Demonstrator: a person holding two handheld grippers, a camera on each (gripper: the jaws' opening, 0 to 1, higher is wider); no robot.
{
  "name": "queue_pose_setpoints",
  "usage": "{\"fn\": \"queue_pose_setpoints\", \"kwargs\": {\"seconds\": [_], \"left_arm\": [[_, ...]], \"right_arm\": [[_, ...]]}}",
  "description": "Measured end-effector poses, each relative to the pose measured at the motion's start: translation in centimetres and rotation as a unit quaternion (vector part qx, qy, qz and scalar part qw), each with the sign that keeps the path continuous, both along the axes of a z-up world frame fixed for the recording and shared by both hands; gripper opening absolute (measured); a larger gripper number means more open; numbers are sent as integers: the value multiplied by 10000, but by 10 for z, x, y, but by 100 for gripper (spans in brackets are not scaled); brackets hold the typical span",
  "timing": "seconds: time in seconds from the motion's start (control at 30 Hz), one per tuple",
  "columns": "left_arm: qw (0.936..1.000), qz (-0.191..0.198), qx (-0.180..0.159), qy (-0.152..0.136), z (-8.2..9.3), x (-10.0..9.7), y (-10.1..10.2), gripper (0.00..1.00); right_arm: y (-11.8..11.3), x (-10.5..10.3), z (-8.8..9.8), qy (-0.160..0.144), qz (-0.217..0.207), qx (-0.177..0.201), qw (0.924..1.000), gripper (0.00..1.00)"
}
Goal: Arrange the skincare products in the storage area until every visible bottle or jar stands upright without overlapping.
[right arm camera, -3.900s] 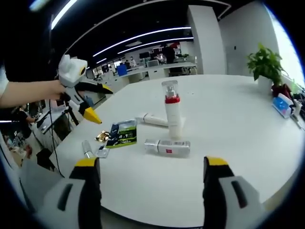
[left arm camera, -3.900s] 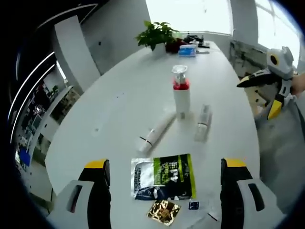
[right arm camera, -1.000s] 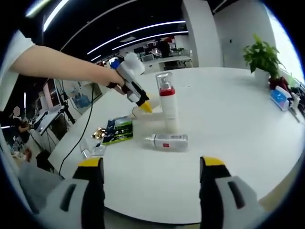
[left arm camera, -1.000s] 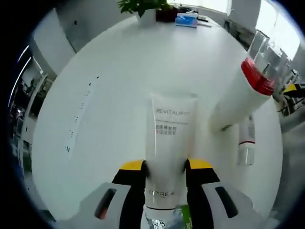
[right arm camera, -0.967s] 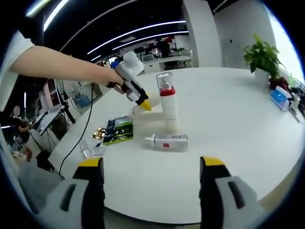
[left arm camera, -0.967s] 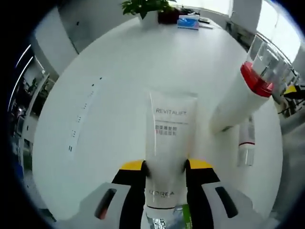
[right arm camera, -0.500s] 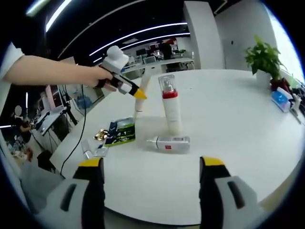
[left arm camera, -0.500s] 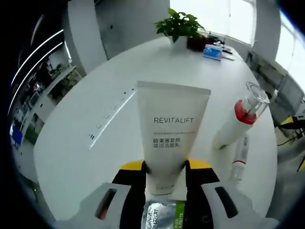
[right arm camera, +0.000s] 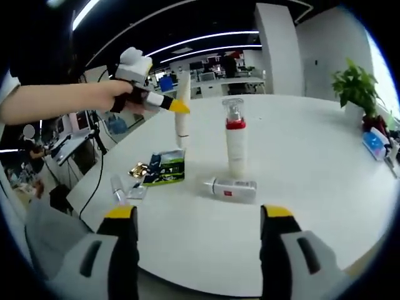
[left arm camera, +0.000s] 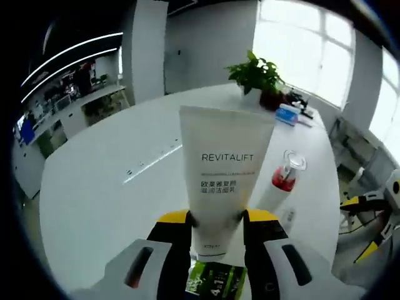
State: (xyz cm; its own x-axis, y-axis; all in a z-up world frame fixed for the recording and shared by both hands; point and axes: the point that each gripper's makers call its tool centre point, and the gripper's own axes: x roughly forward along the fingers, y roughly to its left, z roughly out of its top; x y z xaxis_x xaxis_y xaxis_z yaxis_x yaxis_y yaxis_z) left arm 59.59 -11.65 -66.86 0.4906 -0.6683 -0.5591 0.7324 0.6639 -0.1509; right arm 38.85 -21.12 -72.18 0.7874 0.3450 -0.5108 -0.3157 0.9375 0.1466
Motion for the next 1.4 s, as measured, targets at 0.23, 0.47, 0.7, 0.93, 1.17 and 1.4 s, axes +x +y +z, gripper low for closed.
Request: {"fn": "queue_pose_setpoints", "kwargs": {"seconds": [0.23, 0.47, 0.7, 0.93, 1.17, 1.4], "left_arm": [[9992, 269, -309, -19, 17, -25, 5, 29], [9970, 351, -695, 32, 41, -58, 6, 29], [9934, 395, -1076, -47, 65, -89, 6, 29], [9900, 502, -1297, 215, 65, -119, 12, 29], [9788, 759, -1791, 649, 68, -145, 14, 29], [9713, 702, -2154, 721, 78, -169, 2, 29]], "right_arm": [[8, -1, 2, -24, 193, -38, 9998, 78], [33, 6, 15, -174, 534, 147, 9983, 73], [63, 15, 42, -537, 1001, 118, 9935, 66], [76, 28, 65, -842, 1285, 54, 9881, 58], [97, 31, 87, -1114, 1552, 138, 9815, 55], [108, 26, 97, -1302, 1776, 24, 9754, 45]]}}
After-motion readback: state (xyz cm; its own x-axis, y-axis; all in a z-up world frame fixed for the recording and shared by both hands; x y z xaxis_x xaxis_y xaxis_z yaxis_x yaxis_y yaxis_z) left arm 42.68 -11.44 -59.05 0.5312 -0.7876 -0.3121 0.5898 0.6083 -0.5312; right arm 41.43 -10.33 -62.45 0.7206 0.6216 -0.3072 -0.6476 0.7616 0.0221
